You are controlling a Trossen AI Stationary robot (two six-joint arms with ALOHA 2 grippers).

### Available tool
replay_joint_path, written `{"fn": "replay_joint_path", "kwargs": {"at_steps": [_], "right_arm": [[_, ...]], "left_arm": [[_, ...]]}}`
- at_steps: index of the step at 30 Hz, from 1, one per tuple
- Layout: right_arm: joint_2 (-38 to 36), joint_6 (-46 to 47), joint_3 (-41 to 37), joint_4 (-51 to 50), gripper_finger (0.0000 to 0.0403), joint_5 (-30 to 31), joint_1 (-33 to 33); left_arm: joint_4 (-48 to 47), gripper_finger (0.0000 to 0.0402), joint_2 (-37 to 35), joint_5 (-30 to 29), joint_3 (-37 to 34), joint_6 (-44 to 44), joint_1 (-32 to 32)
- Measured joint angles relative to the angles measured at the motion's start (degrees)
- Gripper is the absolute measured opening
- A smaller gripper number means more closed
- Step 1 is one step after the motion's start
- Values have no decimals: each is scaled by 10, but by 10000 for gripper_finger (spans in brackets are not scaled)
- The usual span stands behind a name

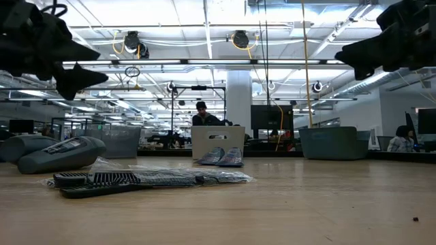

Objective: Pick & Place Travel size toiletries
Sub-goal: Put the left gray deodorant into the black bin

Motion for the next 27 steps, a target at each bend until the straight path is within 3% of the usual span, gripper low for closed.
{"fn": "replay_joint_path", "kwargs": {"at_steps": [4, 9, 13, 16, 20, 27], "right_arm": [[-9, 5, 0, -8, 114, 8, 0], [-9, 6, 0, -10, 114, 40, 0], [-9, -7, 0, -36, 114, 48, 0], [-9, -8, 0, -52, 114, 47, 0], [-9, -28, 0, -41, 114, 48, 0], [-9, -39, 0, -45, 114, 48, 0]], "left_arm": [[-67, 282, 64, -4, 55, -39, 0], [-284, 282, 187, -8, 202, -143, 0], [-452, 282, 301, 26, 319, -222, 0], [-524, 282, 381, 69, 382, -259, 0], [-551, 282, 463, 123, 427, -324, -2], [-640, 282, 582, 210, 434, -472, -13]]}}
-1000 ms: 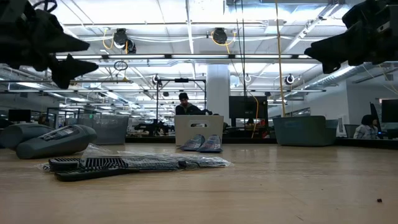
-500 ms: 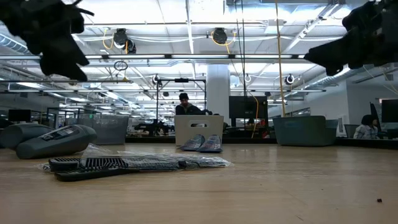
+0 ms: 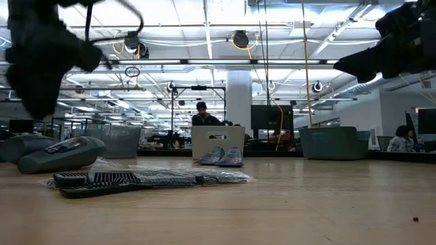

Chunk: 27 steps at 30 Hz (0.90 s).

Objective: Pick & Place Travel size toiletries
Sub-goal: Put the left gray deodorant into the black bin

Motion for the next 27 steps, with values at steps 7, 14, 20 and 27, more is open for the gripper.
{"fn": "replay_joint_path", "kwargs": {"at_steps": [7, 14, 20, 27], "right_arm": [[0, 0, 0, 2, 114, 0, 0], [0, 0, 0, 3, 114, -2, 0], [0, 12, 0, 3, 114, -2, 0], [0, 26, 0, 3, 114, -2, 0]], "left_arm": [[-21, 282, 53, 7, 0, -105, 0], [4, 282, 85, 6, 0, -137, 1], [34, 282, 123, -4, 0, -132, 1], [43, 282, 185, -4, 0, -107, 1]]}}
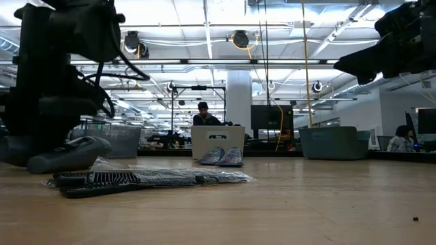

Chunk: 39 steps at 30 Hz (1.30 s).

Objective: Pick & Place Travel size toiletries
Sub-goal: Put the left gray deodorant into the black bin

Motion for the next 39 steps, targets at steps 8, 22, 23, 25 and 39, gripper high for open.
{"fn": "replay_joint_path", "kwargs": {"at_steps": [8, 22, 23, 25, 39], "right_arm": [[0, 0, 0, -2, 114, 0, 0], [0, 0, 0, -4, 114, 0, 0], [0, 0, 0, -4, 114, 0, 0], [0, 0, 0, -4, 114, 0, 0], [0, 0, 0, -8, 114, 0, 0]], "left_arm": [[13, 282, 17, -17, 2, 28, 0], [13, 250, 18, -26, 1, 25, 0], [13, 237, 18, -26, 1, 23, 0], [12, 210, 18, -29, 1, 21, 0], [-13, 207, 18, -35, 0, 12, 0]]}}
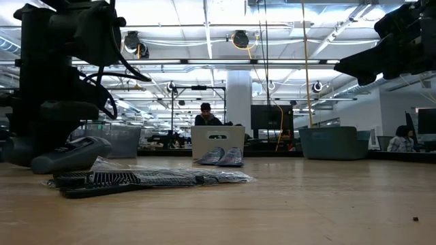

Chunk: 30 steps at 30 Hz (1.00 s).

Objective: Pick & Place Travel size toiletries
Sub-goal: Put the left gray deodorant into the black bin

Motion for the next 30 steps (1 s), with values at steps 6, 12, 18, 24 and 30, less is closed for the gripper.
{"fn": "replay_joint_path", "kwargs": {"at_steps": [6, 12, 18, 24, 30], "right_arm": [[0, 0, 0, -1, 114, 0, 0], [0, 0, 0, -2, 114, 0, 0], [0, 0, 0, -4, 114, 0, 0], [0, 0, 0, -4, 114, 0, 0], [0, 0, 0, -4, 114, 0, 0]], "left_arm": [[-7, 201, 0, -2, 9, 19, 0], [-77, 201, 2, -18, 50, 32, 1], [-164, 201, 2, -26, 97, 36, 0], [-196, 201, -7, -54, 147, 57, 0], [-143, 201, -39, -120, 191, 116, -1]]}}
